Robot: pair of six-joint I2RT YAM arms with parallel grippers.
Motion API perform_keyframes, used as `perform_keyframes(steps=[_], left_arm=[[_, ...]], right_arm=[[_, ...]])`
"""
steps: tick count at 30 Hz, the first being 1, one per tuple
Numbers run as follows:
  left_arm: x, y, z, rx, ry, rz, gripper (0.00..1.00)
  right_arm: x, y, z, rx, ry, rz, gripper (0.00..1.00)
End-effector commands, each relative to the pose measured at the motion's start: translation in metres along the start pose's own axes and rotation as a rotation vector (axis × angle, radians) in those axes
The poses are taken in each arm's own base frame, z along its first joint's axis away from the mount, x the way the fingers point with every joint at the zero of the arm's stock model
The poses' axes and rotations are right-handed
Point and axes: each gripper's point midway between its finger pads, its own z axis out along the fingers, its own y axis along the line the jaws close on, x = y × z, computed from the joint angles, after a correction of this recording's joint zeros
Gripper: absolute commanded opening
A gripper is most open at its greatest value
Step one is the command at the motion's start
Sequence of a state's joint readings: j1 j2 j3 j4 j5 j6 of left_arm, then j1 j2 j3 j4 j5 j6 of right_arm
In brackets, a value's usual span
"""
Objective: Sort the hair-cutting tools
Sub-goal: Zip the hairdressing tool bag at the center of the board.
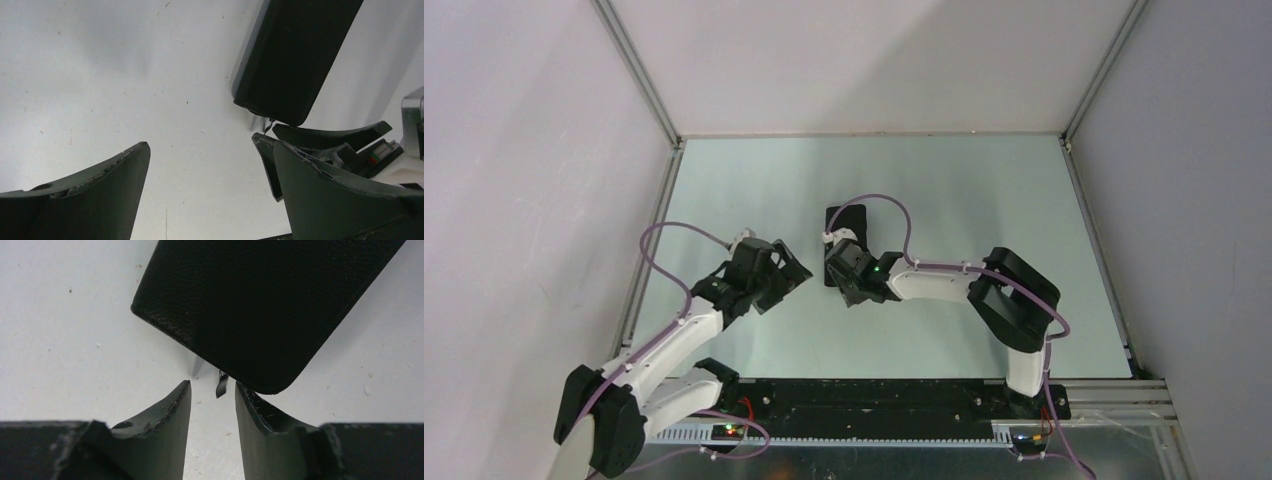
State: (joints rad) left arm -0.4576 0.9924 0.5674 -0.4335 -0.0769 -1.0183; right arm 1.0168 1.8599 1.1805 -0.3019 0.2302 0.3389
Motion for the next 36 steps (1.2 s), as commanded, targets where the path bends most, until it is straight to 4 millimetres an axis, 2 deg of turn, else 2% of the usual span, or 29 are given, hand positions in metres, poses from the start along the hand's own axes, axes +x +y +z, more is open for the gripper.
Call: perform_keyframes(steps=[1, 9, 11, 15, 21, 25, 29, 36], left_arm=[[0.0, 0.007, 0.001, -0.014, -0.012, -0.029, 1.0], [0.004, -0.001, 0.005, 0.014, 0.013, -0.035, 1.0], [0.005, -0.003, 0.006, 0.02, 0.02, -0.039, 1.0], [0.007, -0.007, 0.01, 0.03, 0.039, -0.051, 1.0], [0.019, -0.026, 0.026, 0.07, 0.12, -0.082, 1.0], [0.024, -0.036, 0.039, 0.076, 0.158, -0.095, 0.98], [0.027, -0.04, 0.054, 0.062, 0.19, -0.091, 0.9], [0.039, -0.034, 0.071, 0.035, 0.234, -0.126, 0.72]], right_arm=[[-0.02, 0.0, 0.006, 0.049, -0.046, 0.015, 0.4], [-0.012, -0.014, 0.013, 0.112, -0.019, 0.033, 0.19], [-0.012, -0.013, 0.01, 0.105, -0.013, 0.033, 0.09], [-0.015, -0.003, -0.006, 0.036, -0.009, 0.037, 0.0], [-0.025, 0.02, -0.028, -0.117, -0.012, 0.067, 0.0], [-0.027, 0.028, -0.033, -0.168, -0.006, 0.096, 0.0], [-0.028, 0.031, -0.034, -0.19, -0.008, 0.124, 0.0], [-0.025, 0.035, -0.033, -0.212, 0.004, 0.141, 0.0]])
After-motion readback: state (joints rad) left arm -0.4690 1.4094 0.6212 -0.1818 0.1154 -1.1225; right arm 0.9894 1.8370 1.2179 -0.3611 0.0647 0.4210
